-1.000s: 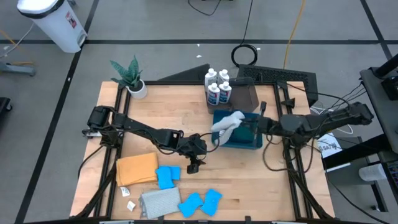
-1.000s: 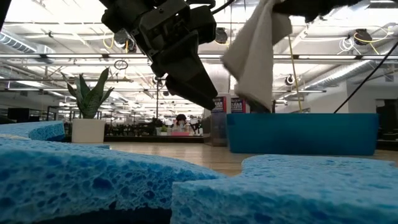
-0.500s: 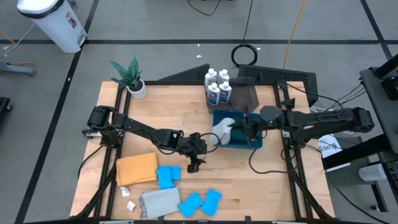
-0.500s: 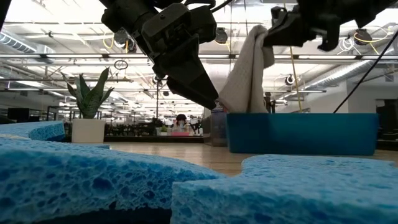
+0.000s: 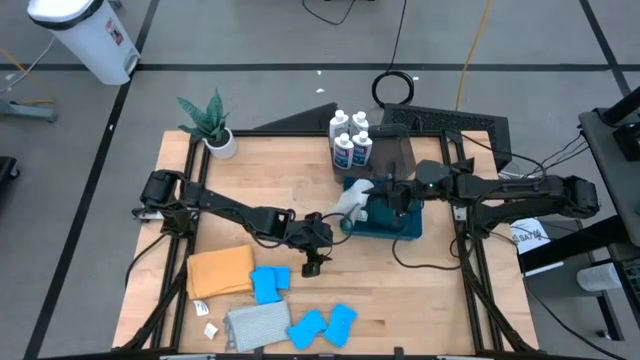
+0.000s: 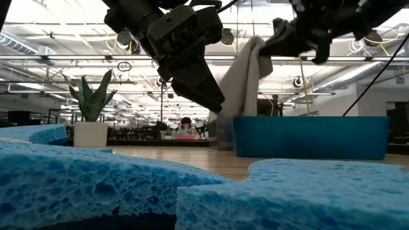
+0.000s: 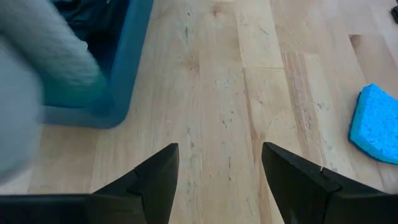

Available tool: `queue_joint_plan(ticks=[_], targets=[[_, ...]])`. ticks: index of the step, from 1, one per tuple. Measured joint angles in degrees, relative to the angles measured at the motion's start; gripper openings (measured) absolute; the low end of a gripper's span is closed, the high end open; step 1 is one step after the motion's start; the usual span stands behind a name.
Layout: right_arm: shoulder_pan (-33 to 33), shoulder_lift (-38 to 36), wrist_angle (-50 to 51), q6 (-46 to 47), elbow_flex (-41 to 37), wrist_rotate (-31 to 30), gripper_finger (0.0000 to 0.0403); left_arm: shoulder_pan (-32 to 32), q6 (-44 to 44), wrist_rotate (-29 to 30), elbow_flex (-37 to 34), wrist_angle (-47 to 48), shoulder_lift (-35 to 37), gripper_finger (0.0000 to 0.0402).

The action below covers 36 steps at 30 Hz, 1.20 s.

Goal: Pick & Place Kitchen Items
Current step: Put the black napkin into the blue bin

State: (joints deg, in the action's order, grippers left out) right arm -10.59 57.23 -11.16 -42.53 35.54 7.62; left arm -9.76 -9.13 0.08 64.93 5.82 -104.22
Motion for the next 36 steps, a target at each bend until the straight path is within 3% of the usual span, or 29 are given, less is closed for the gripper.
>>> queue_joint_plan(ticks=[5,17,26,32,36], targets=[[-0.76,-1.12,1.74,1.26,-1.42,0.17,0.0,0.0,0.0,0.0,0.0,0.0,0.0,0.0237],[-1.7,-6.57,20.32,1.08,-1.45,-0.06,0.0,0.0,0.39,0.02,0.0,-0.01,0.0,0.0237],[-3.37,-10.32,30.67,-0.58,-1.5,-6.27,0.0,0.0,-0.02,0.04,0.0,-0.04,0.0,0.0237],[-3.37,-12.52,33.17,-2.14,-1.5,-5.91,0.0,0.0,0.9,0.06,0.0,-0.09,0.0,0.0237],[-3.35,-12.97,35.83,-1.59,-1.5,-1.77,0.0,0.0,0.92,0.07,0.0,-0.09,0.0,0.0237]])
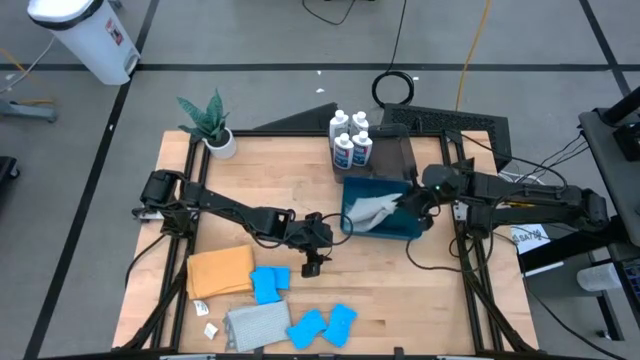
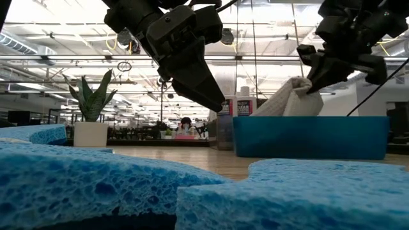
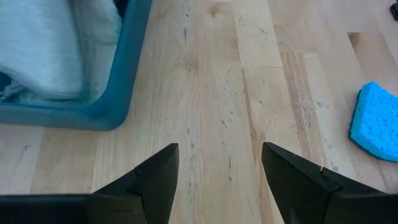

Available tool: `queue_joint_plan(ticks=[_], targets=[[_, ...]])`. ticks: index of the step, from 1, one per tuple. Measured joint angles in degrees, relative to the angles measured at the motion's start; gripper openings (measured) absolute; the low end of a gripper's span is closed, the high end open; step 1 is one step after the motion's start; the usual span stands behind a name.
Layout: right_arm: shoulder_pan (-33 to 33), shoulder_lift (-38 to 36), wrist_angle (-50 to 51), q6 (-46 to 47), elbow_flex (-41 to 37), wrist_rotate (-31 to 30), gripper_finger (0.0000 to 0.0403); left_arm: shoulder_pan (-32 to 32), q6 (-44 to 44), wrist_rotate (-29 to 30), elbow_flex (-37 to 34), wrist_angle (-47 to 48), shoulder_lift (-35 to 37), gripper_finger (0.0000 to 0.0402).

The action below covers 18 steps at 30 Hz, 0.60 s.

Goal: Pick & Place Kitchen Items
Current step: Put the black napkin into the blue bin

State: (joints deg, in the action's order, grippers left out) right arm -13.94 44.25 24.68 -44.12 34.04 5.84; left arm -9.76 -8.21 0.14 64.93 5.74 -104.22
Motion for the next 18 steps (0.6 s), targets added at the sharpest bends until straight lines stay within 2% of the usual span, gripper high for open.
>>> queue_joint_plan(ticks=[8,13,18], targets=[[0.0,1.01,10.96,8.19,0.0,0.08,0.0,0.0,0.04,0.0,0.0,-0.02,0.0,0.0237],[0.0,1.18,11.18,14.22,0.0,-0.12,0.0008,0.0,0.04,0.0,0.0,-0.02,0.0,0.0237],[0.0,1.18,10.89,25.85,0.0,-0.22,0.0041,0.0,0.11,0.0,0.0,-0.02,0.0,0.0237]])
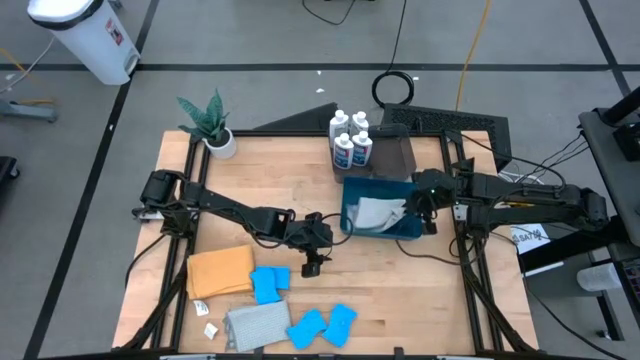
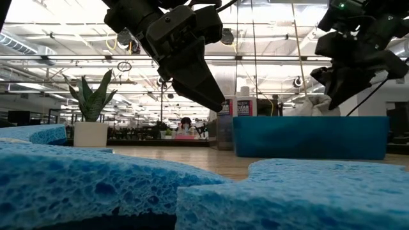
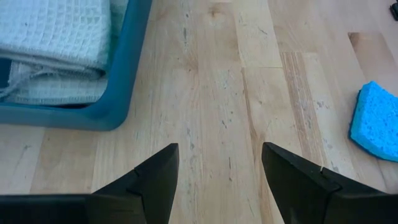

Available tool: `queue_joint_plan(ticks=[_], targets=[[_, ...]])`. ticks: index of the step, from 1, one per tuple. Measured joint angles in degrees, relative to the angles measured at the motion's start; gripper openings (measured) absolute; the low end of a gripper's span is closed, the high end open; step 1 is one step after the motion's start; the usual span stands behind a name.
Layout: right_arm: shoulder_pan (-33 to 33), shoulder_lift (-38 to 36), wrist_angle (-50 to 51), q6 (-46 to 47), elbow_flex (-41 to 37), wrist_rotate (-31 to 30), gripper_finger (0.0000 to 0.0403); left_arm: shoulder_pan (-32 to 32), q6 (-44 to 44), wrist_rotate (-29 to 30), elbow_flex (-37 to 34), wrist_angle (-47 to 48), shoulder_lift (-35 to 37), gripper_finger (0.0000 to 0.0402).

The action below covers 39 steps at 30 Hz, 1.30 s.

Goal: Pick & Place Kitchen Items
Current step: Put the black napkin into the blue bin

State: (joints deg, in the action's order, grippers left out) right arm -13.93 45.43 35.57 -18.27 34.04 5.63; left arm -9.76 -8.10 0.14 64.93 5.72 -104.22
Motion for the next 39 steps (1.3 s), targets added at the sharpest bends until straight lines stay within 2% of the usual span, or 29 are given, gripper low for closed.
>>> queue_joint_plan(ticks=[12,17,22,28,32,35,39], targets=[[0.0,0.0,-0.97,13.16,0.25,0.24,0.0137,0.0,0.0,0.0,0.0,0.0,0.0,0.0237],[0.0,0.01,1.6,21.53,2.26,1.49,0.0159,0.0,-0.01,0.0,0.0,0.0,0.0,0.0237],[0.0,-0.28,1.99,24.45,3.73,3.52,0.0164,0.0,0.0,-0.02,0.0,0.0,0.0,0.0237],[0.02,0.57,-8.77,31.29,3.98,3.39,0.0152,0.0,0.19,0.0,0.0,0.0,0.0,0.0237],[1.48,5.12,-10.44,32.06,4.02,3.3,0.013,0.0,0.43,0.08,0.0,-0.16,0.0,0.0237],[2.77,10.88,-10.33,30.63,4.0,3.26,0.0096,0.01,0.46,0.44,0.0,-0.43,0.0,0.0237],[3.52,18.73,-10.03,27.89,3.98,3.23,0.0027,0.04,0.46,0.5,0.0,-1.16,0.0,0.0237]])
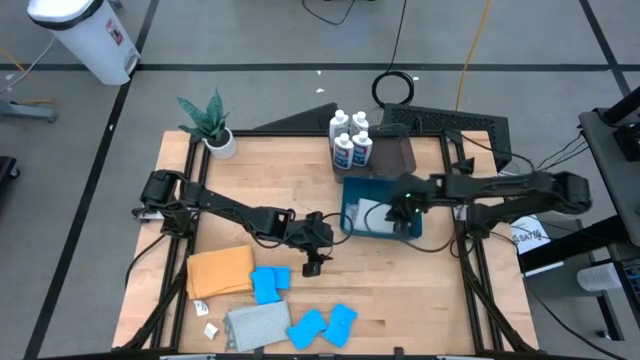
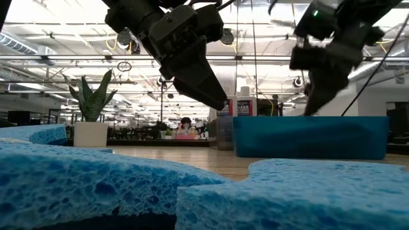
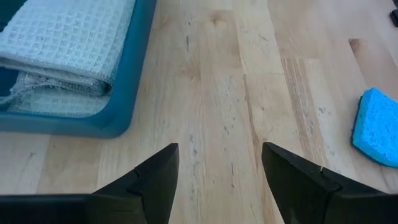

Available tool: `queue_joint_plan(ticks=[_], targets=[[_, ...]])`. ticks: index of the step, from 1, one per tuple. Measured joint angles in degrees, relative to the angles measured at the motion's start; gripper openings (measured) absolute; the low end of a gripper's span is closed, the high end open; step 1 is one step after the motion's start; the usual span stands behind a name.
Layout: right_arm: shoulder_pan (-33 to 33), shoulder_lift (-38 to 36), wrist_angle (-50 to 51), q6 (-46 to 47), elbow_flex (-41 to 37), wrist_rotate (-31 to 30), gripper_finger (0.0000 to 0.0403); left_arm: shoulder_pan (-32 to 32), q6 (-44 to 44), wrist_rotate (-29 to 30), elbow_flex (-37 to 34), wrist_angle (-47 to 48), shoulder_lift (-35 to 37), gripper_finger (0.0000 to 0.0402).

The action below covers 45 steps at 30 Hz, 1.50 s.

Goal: Pick & Place Kitchen Items
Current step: Put the black napkin into the blue bin

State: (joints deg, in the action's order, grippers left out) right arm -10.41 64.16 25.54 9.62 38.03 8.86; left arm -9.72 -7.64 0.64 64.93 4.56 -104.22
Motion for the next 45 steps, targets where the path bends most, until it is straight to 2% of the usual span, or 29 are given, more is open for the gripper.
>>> queue_joint_plan(ticks=[2,8,13,17,26,30,33,45], targets=[[0.0,3.27,0.05,-1.35,-0.03,-0.06,0.0008,0.0,0.0,0.0,0.0,-0.18,0.0,0.0237],[-0.39,10.44,0.25,-3.15,-0.03,-5.8,0.0007,0.0,-0.02,-0.02,0.0,-0.16,0.0,0.0237],[-2.06,13.11,-0.24,-3.94,0.15,-6.64,0.0006,0.0,-0.04,-0.02,0.0,-0.15,0.0,0.0237],[-2.79,11.64,0.01,-6.27,0.02,-7.11,0.0002,0.0,-0.03,-0.04,0.0,-0.13,0.0,0.0237],[-3.04,0.33,-1.19,-5.04,-0.05,-7.59,0.0001,0.0,-0.04,-0.04,0.0,-0.17,0.0,0.0237],[-2.24,-0.25,-4.91,-3.43,-0.12,-7.56,0.0001,0.0,-0.07,-0.06,0.0,-0.3,0.0,0.0237],[-1.12,2.08,-8.83,-3.41,-0.58,-7.3,0.0001,0.0,-0.07,-0.05,0.0,-0.22,0.0,0.0237],[-0.13,16.15,-12.53,-3.45,-0.71,-7.34,0.0001,0.0,-0.09,-0.09,0.0,-0.2,0.0,0.0237]])
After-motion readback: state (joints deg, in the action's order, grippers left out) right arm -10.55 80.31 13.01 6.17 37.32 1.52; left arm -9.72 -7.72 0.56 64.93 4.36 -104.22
